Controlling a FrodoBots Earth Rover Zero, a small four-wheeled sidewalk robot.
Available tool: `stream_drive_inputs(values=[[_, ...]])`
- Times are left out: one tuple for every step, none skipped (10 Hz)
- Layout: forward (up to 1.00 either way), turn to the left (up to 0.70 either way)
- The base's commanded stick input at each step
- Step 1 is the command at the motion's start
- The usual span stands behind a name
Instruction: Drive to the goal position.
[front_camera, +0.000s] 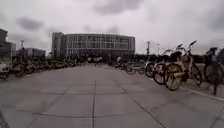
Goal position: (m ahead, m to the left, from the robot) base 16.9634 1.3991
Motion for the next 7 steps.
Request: stream_drive_inputs(values=[[0.6,0.01],[0.6,0.01],[0.6,0.01],[0.6,0.01],[0.6,0.01],[0.6,0.01],[0.6,0.01]])
